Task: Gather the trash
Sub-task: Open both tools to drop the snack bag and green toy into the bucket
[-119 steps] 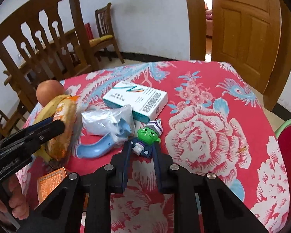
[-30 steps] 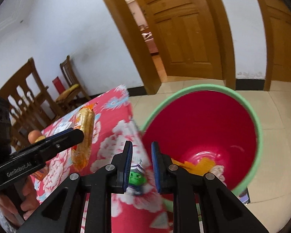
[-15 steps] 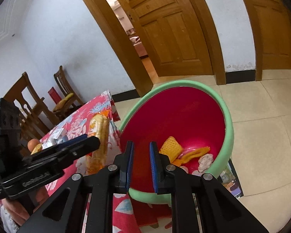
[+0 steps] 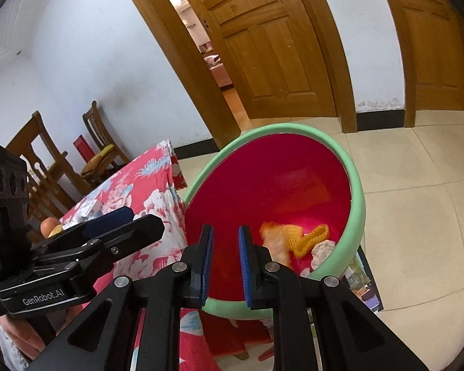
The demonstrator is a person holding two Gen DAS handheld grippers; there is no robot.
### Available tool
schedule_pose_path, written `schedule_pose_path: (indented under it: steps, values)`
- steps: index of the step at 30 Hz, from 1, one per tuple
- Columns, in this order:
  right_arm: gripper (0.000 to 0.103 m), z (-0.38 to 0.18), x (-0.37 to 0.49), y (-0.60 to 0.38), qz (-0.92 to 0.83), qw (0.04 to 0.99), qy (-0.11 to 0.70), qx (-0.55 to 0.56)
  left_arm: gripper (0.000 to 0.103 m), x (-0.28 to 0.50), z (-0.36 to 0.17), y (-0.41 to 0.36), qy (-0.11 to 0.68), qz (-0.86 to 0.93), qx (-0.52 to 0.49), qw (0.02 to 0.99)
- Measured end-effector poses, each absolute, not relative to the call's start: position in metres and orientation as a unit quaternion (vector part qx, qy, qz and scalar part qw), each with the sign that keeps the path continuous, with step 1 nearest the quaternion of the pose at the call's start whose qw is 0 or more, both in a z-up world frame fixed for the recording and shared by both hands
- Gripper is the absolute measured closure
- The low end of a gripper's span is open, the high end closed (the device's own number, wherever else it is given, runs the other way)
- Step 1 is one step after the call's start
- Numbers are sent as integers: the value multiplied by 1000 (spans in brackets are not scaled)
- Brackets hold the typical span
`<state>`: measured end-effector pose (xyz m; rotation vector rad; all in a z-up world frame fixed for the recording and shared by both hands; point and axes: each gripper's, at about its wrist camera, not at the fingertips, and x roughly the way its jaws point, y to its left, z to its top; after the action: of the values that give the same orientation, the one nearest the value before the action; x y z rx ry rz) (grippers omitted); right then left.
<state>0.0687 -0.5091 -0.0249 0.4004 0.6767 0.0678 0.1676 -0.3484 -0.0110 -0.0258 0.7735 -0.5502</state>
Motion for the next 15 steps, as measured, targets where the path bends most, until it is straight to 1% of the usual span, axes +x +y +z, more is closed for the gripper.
schedule_pose_path:
  steps: [8, 15]
  values:
    - [84, -26, 71, -510, 19, 922, 336, 191, 22, 168, -11, -340, 371, -261, -9, 891]
    - [84, -26, 80, -499, -15, 926, 349, 144, 21, 168, -8, -325, 369, -249, -11, 895]
